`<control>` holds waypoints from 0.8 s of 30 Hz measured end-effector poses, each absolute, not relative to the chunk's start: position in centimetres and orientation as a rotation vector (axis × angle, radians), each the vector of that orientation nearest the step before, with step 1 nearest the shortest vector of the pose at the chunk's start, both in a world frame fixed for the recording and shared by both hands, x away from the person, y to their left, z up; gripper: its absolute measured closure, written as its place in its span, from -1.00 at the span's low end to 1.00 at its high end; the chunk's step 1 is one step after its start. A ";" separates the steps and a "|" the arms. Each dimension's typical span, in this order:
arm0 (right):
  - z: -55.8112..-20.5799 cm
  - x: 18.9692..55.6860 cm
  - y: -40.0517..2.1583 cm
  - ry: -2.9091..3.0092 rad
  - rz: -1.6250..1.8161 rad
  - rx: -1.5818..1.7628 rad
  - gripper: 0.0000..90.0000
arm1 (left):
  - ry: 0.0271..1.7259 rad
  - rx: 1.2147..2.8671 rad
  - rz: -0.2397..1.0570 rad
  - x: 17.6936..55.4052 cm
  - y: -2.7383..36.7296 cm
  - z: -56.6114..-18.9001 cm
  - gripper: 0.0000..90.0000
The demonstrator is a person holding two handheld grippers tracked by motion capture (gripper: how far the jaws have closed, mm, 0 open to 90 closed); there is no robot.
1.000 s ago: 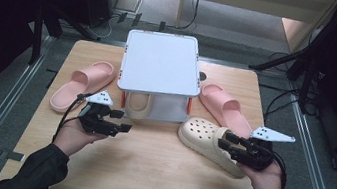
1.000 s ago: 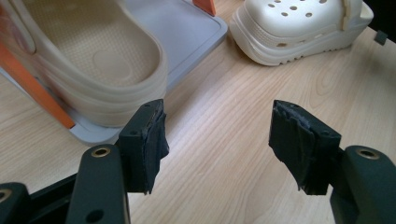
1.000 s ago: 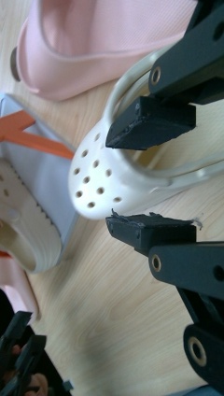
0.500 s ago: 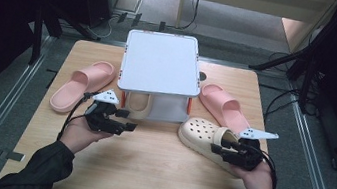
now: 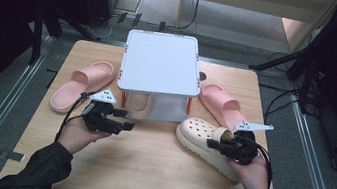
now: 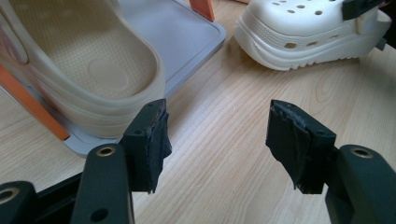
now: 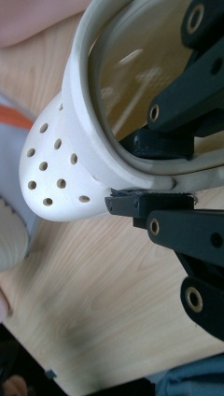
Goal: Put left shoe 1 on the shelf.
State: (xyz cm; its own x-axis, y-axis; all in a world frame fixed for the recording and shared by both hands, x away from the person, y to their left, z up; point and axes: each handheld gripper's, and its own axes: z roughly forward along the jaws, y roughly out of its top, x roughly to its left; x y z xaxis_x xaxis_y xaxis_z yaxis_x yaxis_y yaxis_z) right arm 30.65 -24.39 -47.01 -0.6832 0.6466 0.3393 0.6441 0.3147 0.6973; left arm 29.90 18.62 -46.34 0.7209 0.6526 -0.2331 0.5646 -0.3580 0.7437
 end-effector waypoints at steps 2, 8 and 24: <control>-46.6 30.4 -23.9 2.541 1.371 1.217 0.72 | 0.927 2.052 0.129 29.8 18.7 -46.3 -0.13; -45.9 30.2 -21.9 2.584 1.418 1.142 0.72 | 0.949 2.045 0.140 29.2 19.2 -46.4 -0.13; -46.5 30.1 -14.4 2.768 1.365 0.916 0.71 | 1.022 2.026 0.140 27.4 20.3 -46.6 -0.11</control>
State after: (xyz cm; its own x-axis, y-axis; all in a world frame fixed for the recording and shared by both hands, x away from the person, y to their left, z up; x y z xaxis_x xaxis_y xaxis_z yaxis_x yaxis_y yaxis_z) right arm 30.10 -14.44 -46.46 -0.8352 0.4555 0.3081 0.5218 0.4792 0.7058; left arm 27.37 20.34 -46.62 0.6612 0.7064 -0.2526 0.6123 -0.3137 0.7257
